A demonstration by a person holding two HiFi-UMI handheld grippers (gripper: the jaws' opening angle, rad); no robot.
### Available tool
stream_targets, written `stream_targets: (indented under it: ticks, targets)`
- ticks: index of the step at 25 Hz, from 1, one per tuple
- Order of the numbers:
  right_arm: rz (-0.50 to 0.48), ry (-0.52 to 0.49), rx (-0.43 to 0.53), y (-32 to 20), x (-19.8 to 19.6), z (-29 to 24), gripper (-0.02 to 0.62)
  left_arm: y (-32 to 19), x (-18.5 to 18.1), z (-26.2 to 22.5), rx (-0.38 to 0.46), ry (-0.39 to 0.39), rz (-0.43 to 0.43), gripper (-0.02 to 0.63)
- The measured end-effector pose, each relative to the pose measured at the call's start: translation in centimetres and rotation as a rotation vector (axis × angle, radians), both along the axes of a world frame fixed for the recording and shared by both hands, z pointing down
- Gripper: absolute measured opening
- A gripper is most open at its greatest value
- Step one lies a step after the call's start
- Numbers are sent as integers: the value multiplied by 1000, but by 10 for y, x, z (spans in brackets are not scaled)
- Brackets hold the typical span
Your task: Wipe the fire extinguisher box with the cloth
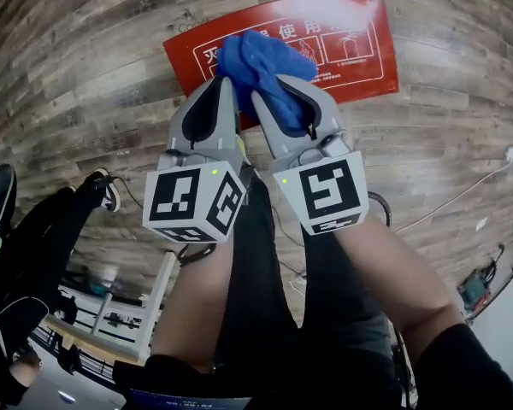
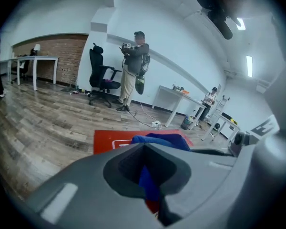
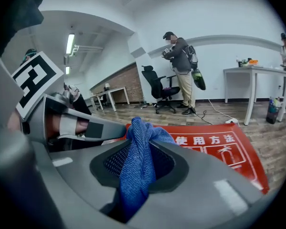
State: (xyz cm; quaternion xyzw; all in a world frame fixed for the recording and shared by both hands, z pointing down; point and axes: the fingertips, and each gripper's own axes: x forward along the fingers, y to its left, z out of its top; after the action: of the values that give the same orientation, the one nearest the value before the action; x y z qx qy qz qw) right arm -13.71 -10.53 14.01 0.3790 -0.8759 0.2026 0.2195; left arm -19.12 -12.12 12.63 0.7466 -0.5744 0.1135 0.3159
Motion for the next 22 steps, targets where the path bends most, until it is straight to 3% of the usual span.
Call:
stream_targets:
  ticks: [7,11,17,22]
  targets:
    - [-53,-17,-42,39,-85,8,112,43,-93,14,-22,-9,-95,0]
    - [-51,-14,-34,47,-109,11,112,57,-119,17,-25,-6,-91,0]
    - [36,-19,-14,45,-93,8,112,53,-102,15,-5,-3,8,0]
    - [126,-17,2,34,-19,7,112,50,-49,6,40,-20,48,0]
